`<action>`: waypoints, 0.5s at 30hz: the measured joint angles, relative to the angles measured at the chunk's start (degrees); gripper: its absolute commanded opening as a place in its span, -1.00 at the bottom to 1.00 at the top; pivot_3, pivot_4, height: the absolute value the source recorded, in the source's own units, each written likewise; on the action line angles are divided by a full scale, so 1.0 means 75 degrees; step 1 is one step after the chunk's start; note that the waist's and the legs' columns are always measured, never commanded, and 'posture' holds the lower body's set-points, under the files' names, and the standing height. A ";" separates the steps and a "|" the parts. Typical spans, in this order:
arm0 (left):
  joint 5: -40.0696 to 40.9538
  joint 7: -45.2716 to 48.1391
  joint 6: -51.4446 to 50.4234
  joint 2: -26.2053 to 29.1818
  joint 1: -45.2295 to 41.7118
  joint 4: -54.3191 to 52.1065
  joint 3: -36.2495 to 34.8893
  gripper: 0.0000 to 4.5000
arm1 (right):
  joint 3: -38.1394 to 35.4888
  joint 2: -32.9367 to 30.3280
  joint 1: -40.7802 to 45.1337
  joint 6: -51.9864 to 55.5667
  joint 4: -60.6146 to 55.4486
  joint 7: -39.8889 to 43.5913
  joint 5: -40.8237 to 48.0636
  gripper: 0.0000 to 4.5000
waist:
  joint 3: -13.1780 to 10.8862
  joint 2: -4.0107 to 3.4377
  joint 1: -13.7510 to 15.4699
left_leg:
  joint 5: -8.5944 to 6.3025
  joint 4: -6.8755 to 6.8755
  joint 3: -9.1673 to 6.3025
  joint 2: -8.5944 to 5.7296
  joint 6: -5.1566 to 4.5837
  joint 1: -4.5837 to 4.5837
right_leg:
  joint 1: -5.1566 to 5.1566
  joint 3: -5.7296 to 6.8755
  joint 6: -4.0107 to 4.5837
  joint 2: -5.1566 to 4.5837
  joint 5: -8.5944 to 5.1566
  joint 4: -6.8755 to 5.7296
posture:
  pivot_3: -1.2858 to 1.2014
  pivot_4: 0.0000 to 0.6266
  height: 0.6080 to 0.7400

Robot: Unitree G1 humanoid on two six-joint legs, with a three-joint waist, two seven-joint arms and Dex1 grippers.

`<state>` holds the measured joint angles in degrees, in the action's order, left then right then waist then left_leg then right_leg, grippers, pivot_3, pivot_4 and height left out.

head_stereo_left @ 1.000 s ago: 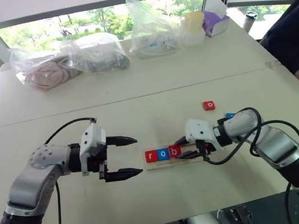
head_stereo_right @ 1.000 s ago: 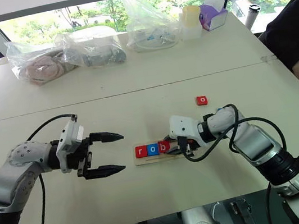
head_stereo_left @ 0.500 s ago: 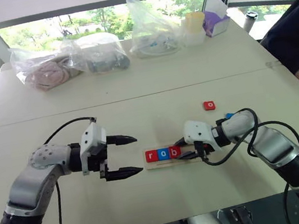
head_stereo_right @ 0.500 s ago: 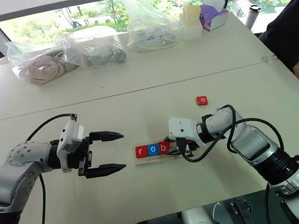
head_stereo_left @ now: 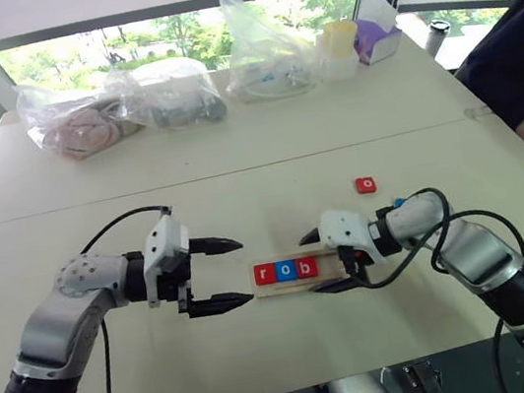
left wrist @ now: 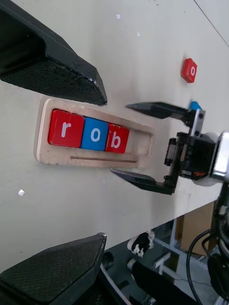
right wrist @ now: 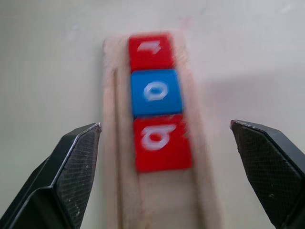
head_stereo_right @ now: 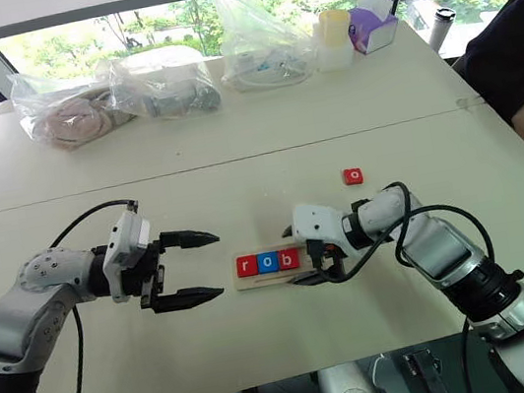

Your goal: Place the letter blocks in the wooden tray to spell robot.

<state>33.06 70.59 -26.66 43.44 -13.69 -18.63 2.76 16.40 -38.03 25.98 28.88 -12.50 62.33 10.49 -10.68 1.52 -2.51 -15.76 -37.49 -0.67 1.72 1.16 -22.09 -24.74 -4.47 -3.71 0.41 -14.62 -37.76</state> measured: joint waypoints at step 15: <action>-0.0016 0.0034 0.0128 -0.0210 -0.0089 0.0032 0.0141 1.00 | -0.2468 0.1938 -0.0172 0.3255 -0.0009 -0.5737 -0.1005 0.97 | 0.0002 -0.0003 -0.0008 | 0.0000 -0.0009 0.0000 -0.0002 0.0001 -0.0007 | -0.0012 -0.0004 0.0000 0.0000 0.0000 -0.0022 | 0.03 -0.52 1.00</action>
<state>32.93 70.84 -25.71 41.87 -14.35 -18.38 3.82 -2.11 -23.50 24.69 53.29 -12.57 19.30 2.95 -10.66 1.51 -2.58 -15.76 -37.56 -0.67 1.70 1.16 -22.14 -24.83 -4.49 -3.71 0.41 -14.62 -37.93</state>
